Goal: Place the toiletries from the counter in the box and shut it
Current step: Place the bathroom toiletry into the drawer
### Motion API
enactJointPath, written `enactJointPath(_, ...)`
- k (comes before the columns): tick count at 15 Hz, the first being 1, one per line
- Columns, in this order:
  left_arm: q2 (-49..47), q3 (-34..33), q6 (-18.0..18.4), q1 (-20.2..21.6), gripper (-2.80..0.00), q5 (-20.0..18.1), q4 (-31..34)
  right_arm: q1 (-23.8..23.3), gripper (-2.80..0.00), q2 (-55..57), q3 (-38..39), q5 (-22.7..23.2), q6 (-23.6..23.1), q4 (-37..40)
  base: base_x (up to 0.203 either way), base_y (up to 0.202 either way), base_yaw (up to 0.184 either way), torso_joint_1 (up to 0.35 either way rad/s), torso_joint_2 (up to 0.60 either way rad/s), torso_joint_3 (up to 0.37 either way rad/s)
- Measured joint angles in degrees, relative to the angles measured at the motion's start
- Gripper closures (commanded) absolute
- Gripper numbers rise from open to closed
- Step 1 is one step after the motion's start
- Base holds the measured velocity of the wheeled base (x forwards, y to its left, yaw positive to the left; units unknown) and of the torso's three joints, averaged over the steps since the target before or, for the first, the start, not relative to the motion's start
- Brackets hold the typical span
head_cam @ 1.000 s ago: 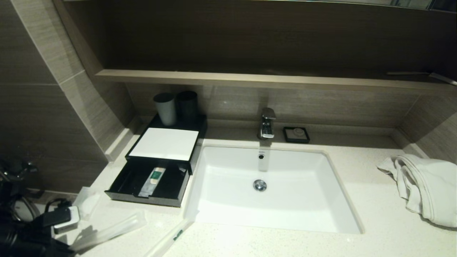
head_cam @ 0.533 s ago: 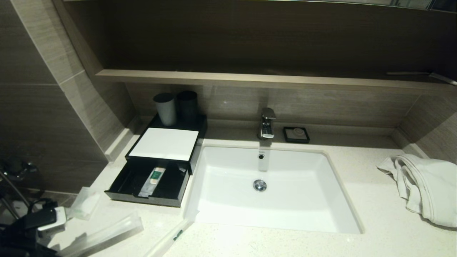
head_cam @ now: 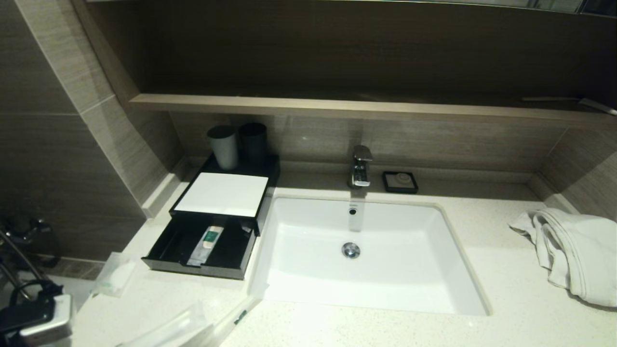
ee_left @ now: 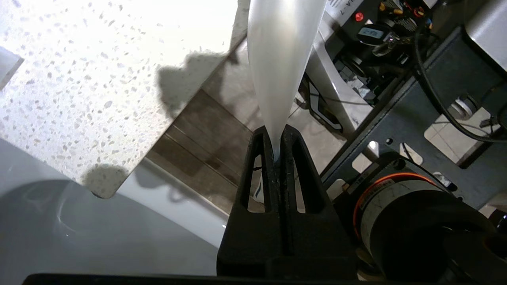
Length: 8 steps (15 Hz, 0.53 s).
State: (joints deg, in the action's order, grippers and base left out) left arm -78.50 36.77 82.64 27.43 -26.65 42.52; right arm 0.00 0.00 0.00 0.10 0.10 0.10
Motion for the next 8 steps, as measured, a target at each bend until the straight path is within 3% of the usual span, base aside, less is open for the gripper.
enactJointPath(5, 2.4, 1.5, -0.5, -1.6, 0.0, -0.7, 1.1, 0.0, 0.0, 0.0, 0.0, 0.0, 0.0, 0.0, 0.0, 0.0, 0.0, 0.0, 0.0, 0.0)
enactJointPath(8, 2.5, 5.7, -4.7, -3.0, 0.0, -1.0, 5.4, 0.0, 0.0, 0.0, 0.0, 0.0, 0.0, 0.0, 0.0, 0.0, 0.0, 0.0, 0.0, 0.0)
